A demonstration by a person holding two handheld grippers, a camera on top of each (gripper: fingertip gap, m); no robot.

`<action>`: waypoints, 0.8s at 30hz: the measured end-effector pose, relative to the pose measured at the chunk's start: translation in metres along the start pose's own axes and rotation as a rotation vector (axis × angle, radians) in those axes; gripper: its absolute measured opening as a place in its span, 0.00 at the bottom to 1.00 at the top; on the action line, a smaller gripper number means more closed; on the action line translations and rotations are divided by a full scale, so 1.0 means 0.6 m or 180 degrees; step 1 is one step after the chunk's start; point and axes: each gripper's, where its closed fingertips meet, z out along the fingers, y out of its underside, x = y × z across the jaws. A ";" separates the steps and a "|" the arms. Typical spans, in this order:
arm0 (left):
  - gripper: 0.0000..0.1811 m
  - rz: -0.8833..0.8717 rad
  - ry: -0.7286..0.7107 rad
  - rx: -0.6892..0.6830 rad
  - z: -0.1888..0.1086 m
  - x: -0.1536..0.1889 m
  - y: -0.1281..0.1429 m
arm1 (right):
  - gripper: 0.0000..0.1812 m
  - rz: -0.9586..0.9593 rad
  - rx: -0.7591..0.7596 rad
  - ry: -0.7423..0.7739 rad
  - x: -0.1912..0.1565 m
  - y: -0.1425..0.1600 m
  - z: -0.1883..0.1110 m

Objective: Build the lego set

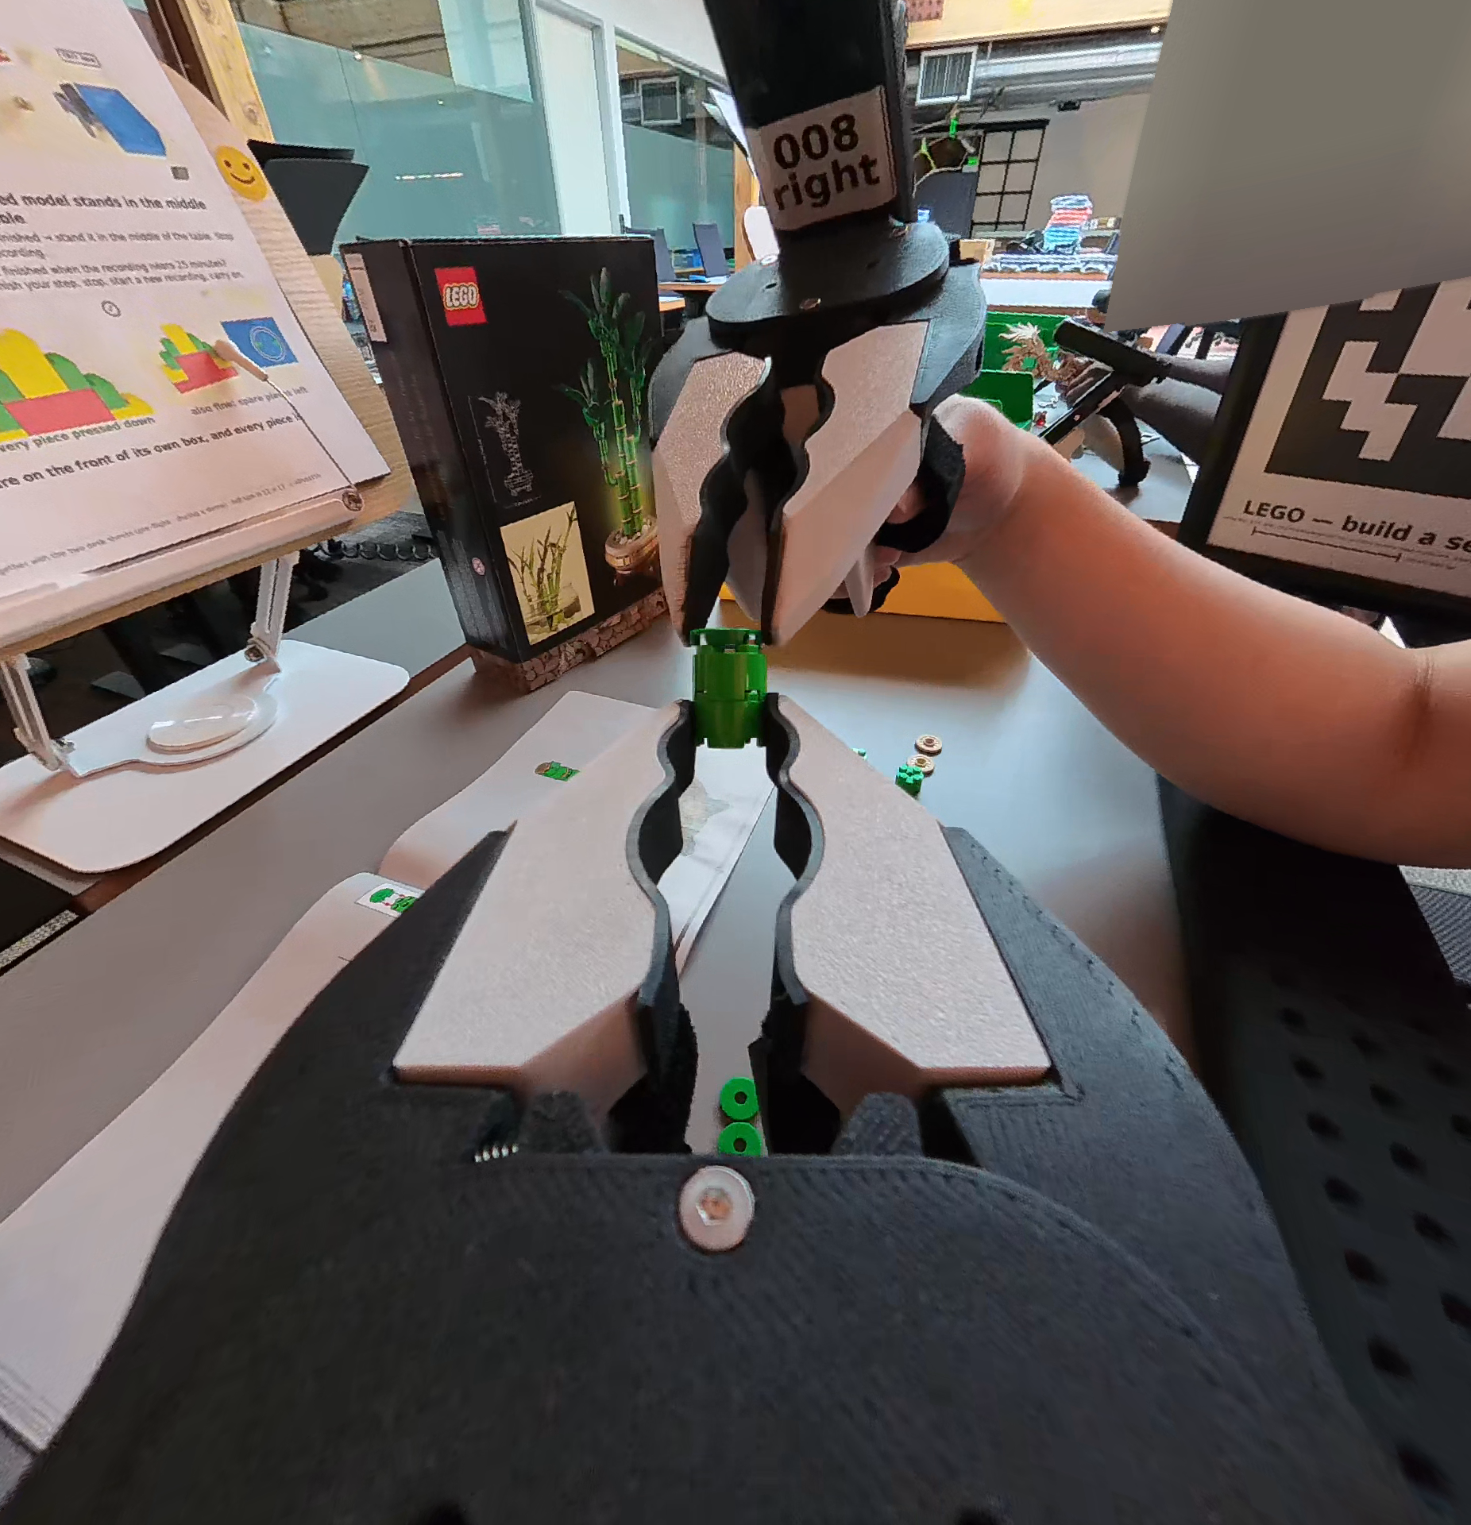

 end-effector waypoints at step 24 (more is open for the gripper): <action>0.08 -0.0430 0.0394 0.1060 -0.047 0.022 -0.091 | 0.08 -0.0052 -0.0831 -0.0088 -0.040 -0.082 0.007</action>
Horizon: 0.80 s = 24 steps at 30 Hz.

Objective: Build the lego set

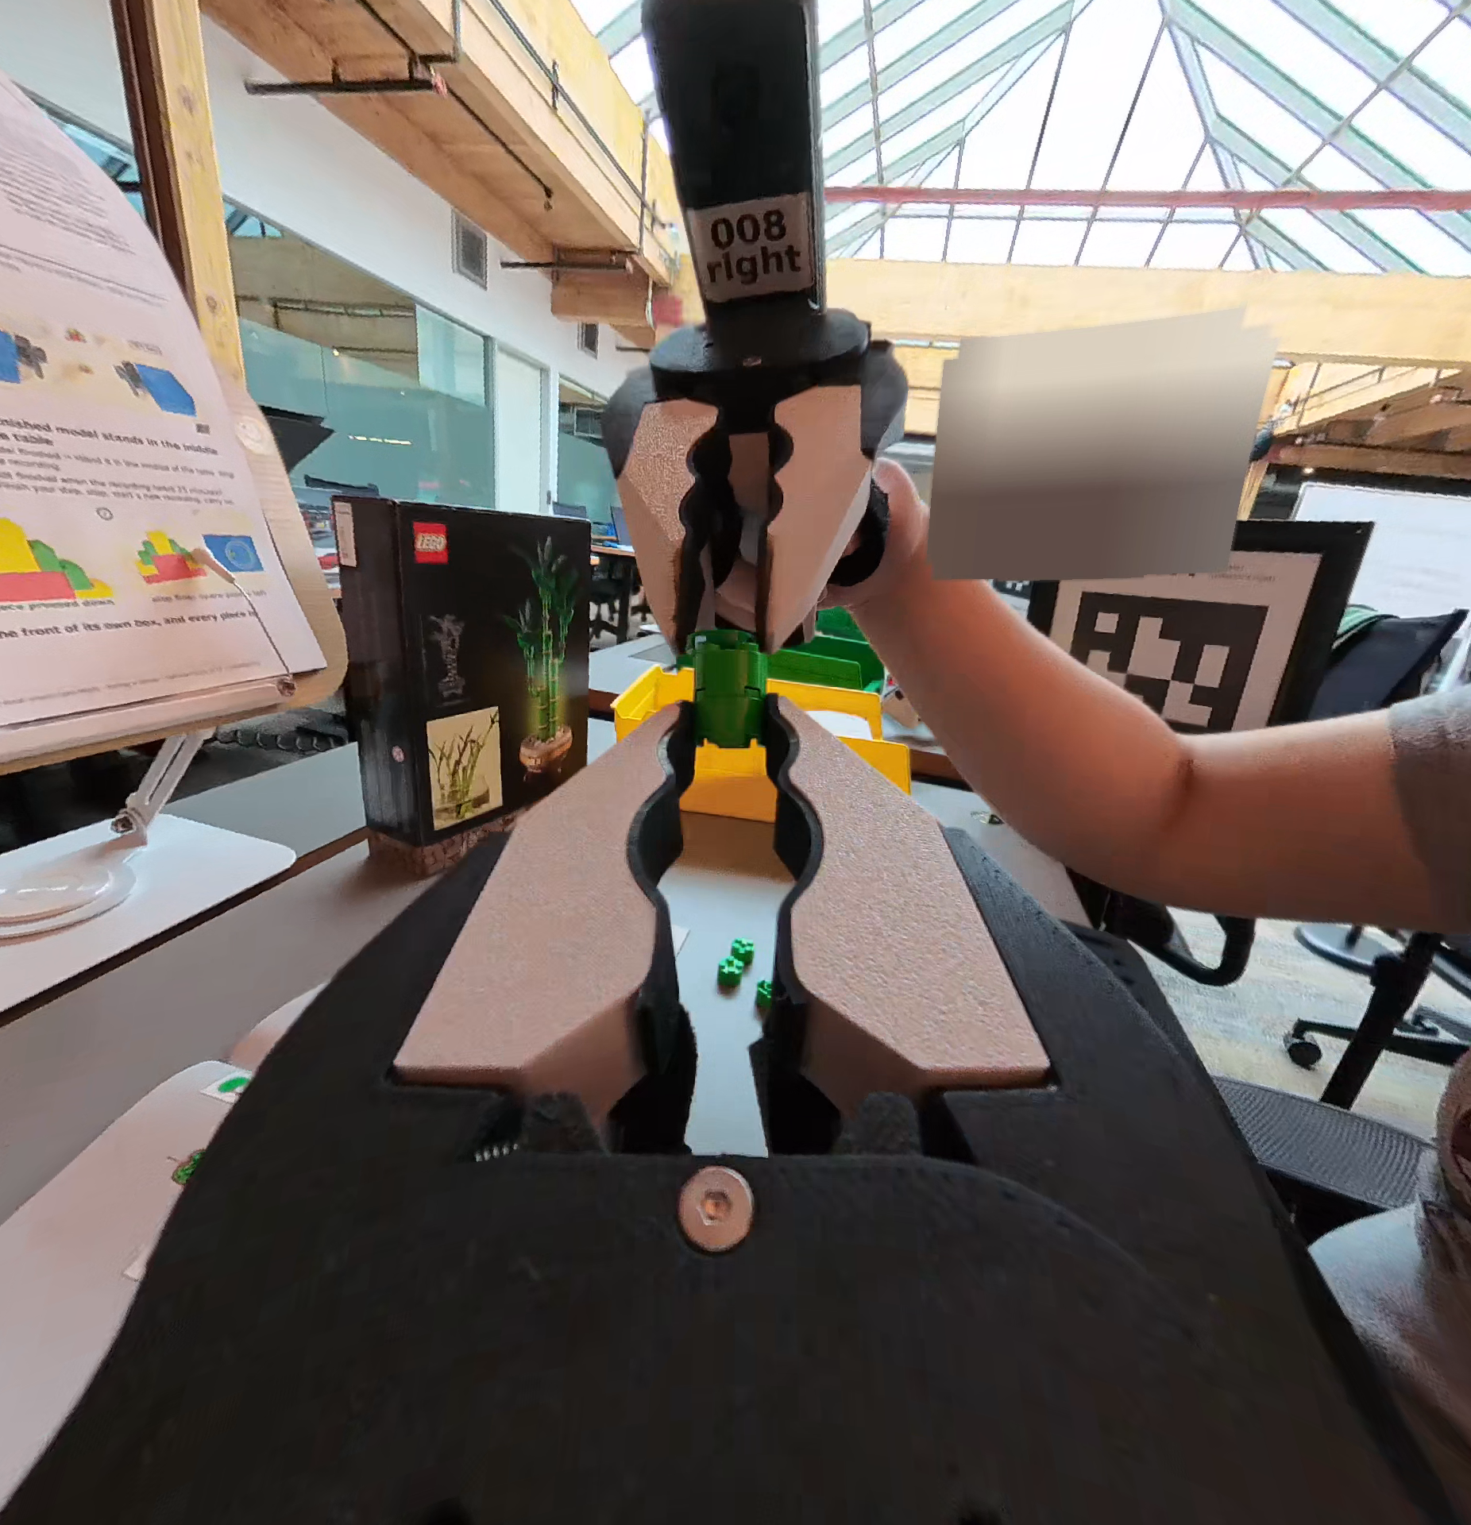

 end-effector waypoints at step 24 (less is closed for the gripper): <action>0.08 0.0255 -0.0203 0.0599 -0.057 -0.004 -0.077 | 0.08 -0.0449 -0.0509 0.0298 -0.022 -0.089 0.040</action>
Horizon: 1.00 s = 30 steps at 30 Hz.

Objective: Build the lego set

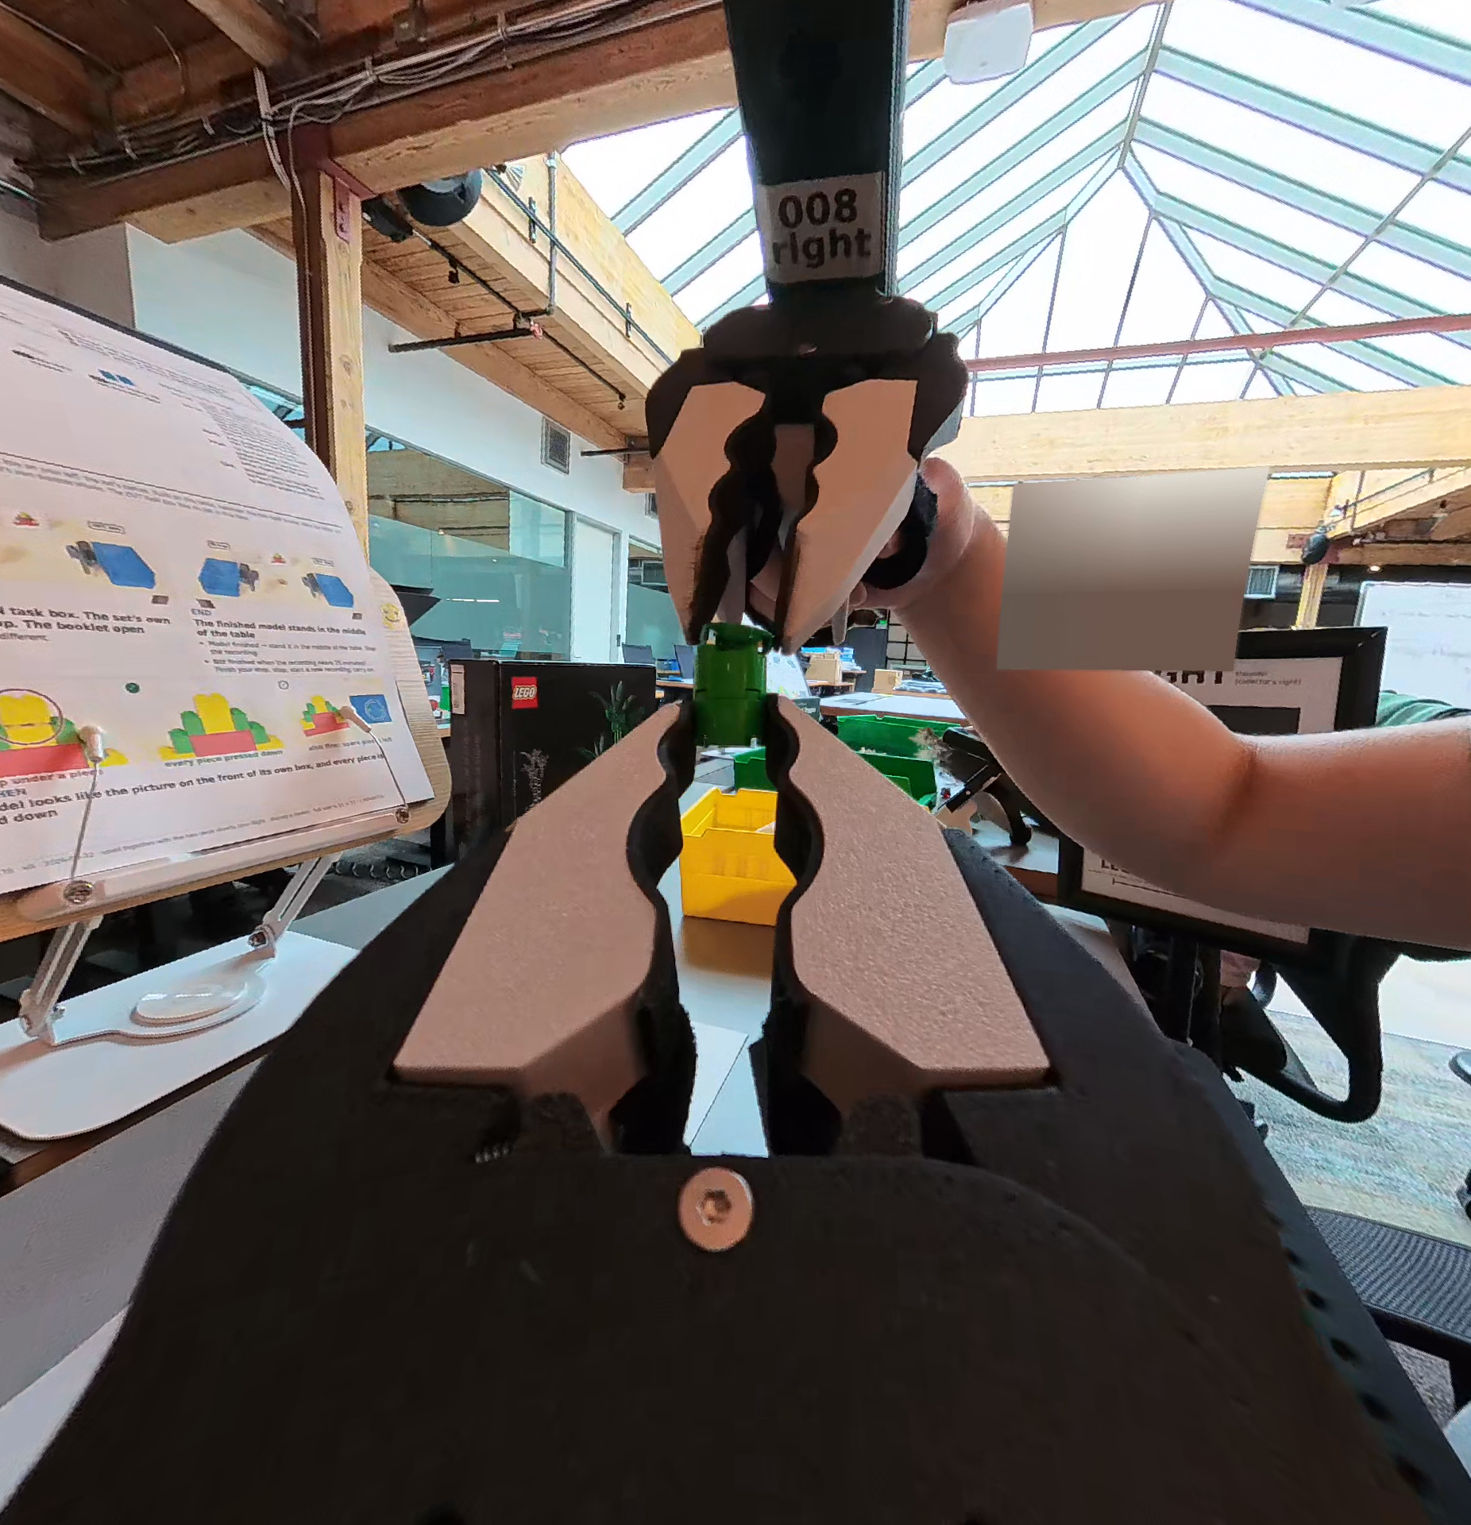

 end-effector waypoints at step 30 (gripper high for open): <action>0.08 0.0134 -0.0038 -0.0032 -0.004 -0.001 -0.002 | 0.08 0.0083 0.0063 -0.0105 0.003 0.003 0.004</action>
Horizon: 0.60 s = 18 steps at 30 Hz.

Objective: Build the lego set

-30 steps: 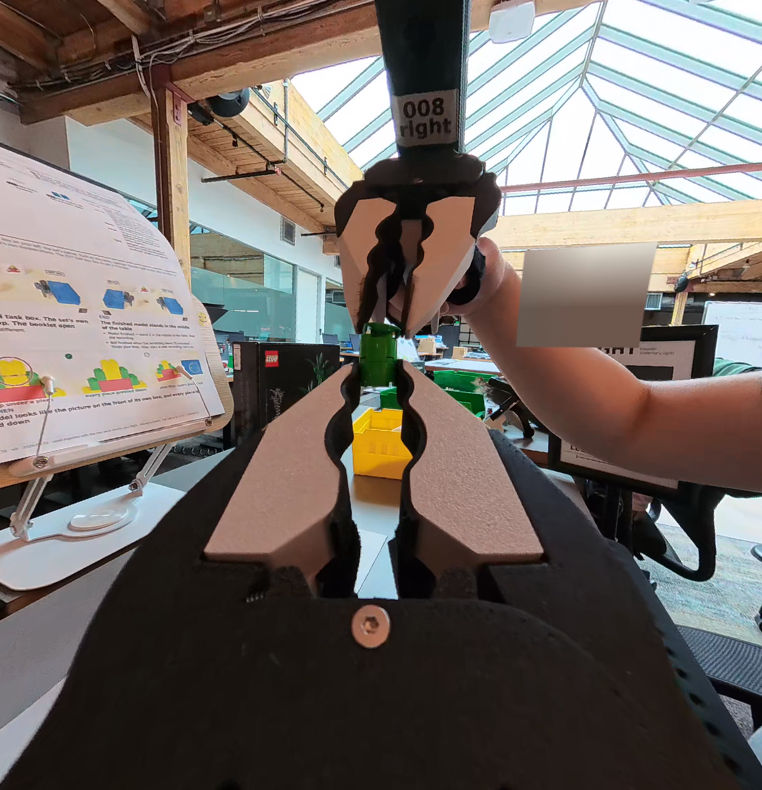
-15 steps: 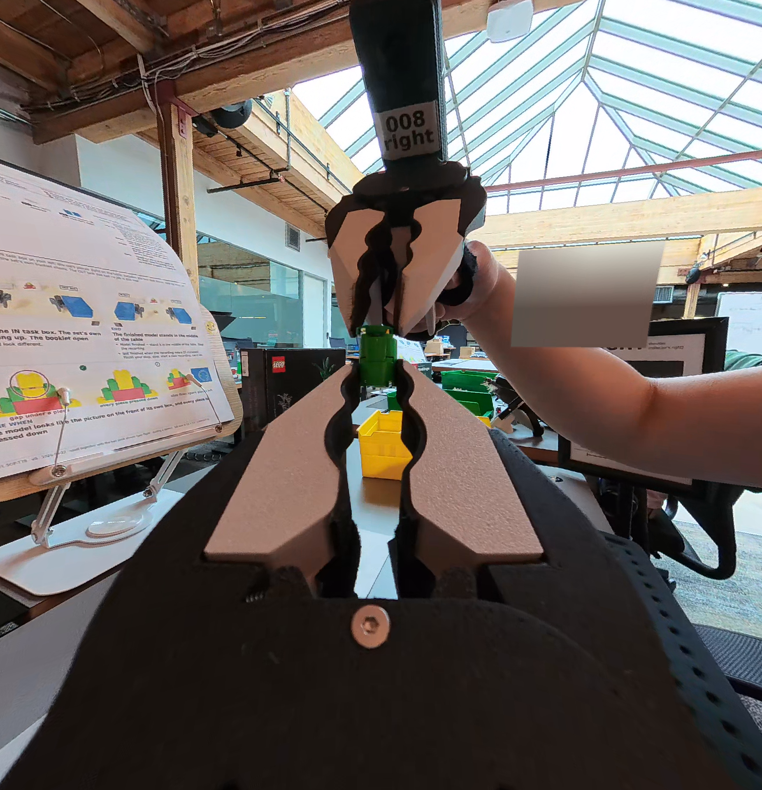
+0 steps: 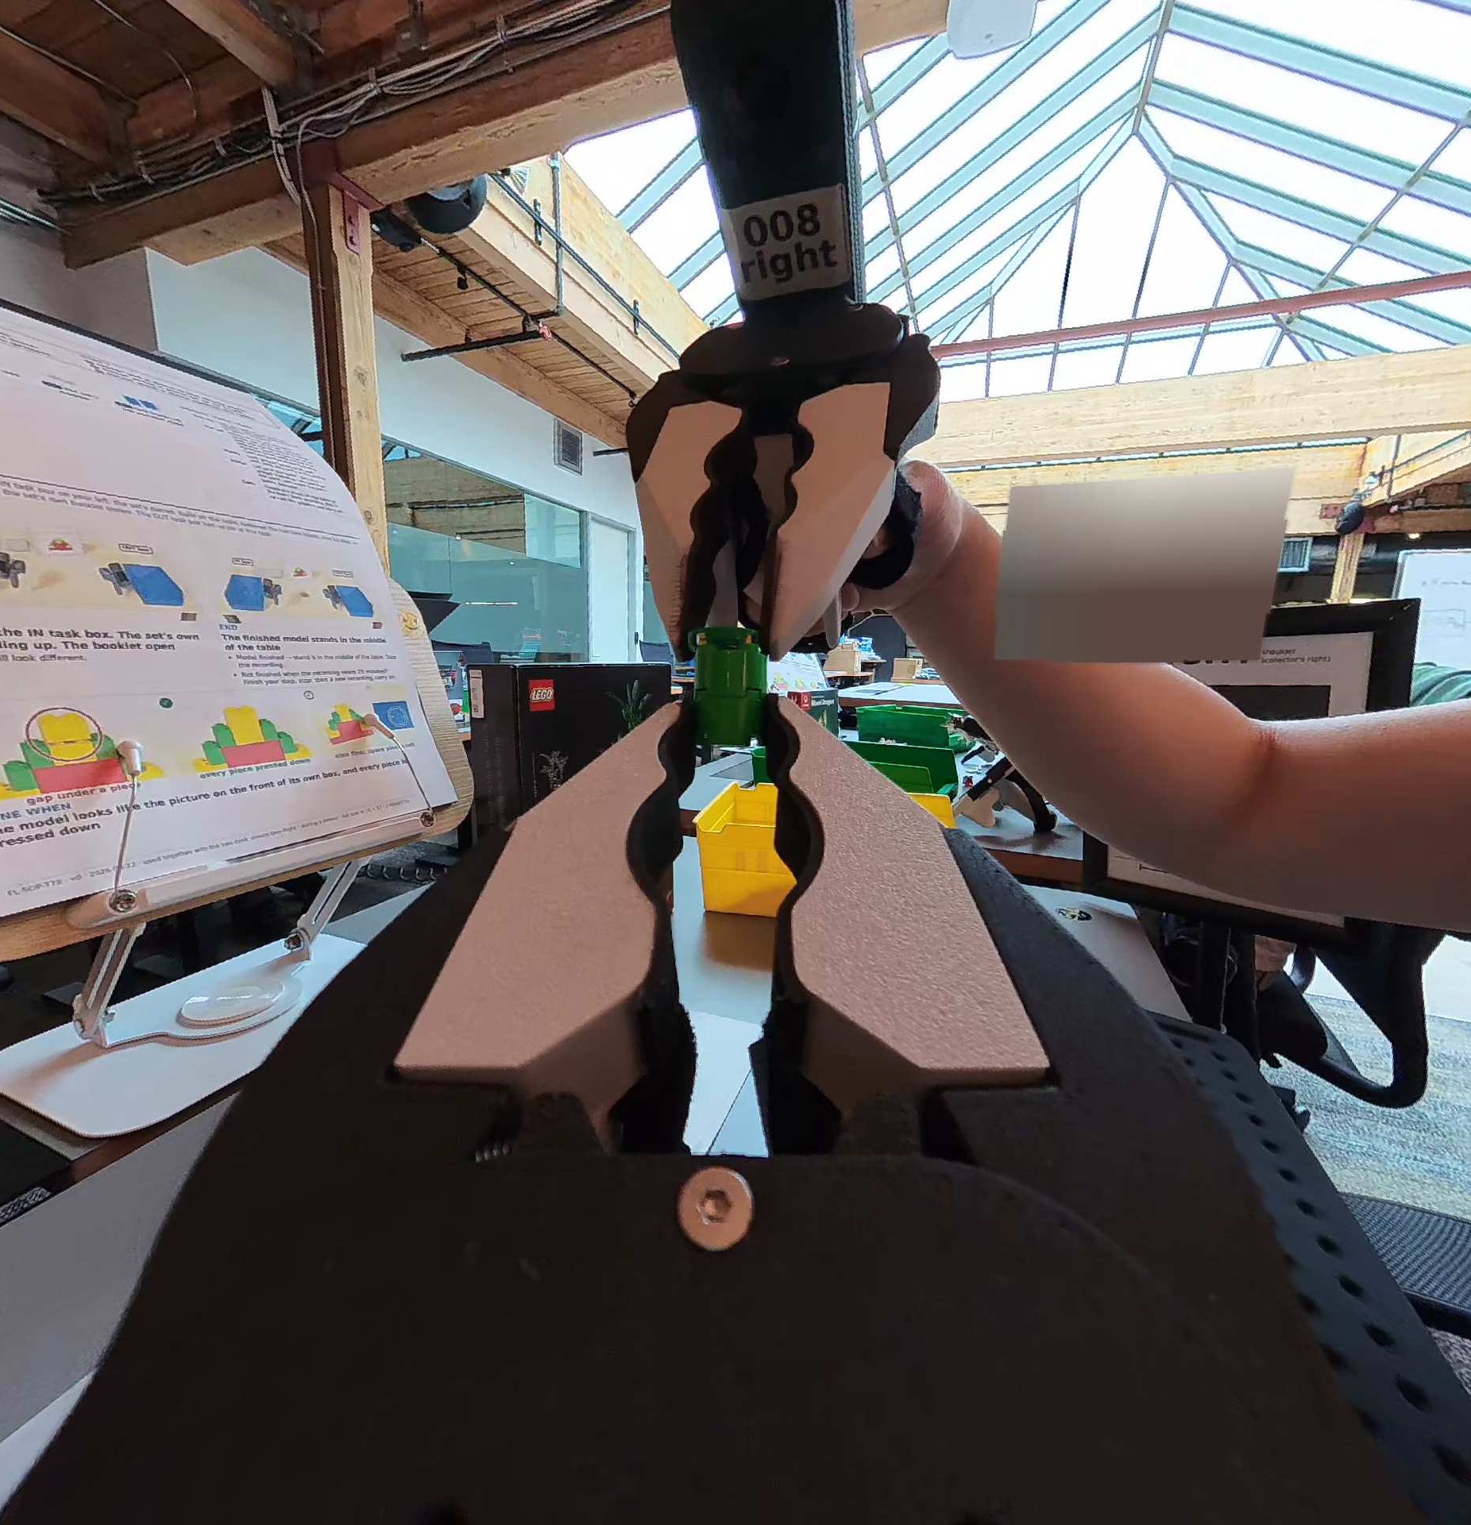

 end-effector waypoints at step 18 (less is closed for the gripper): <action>0.08 0.0022 -0.0045 -0.0028 -0.002 -0.004 0.001 | 0.09 -0.0135 -0.0049 0.0069 -0.001 0.000 0.003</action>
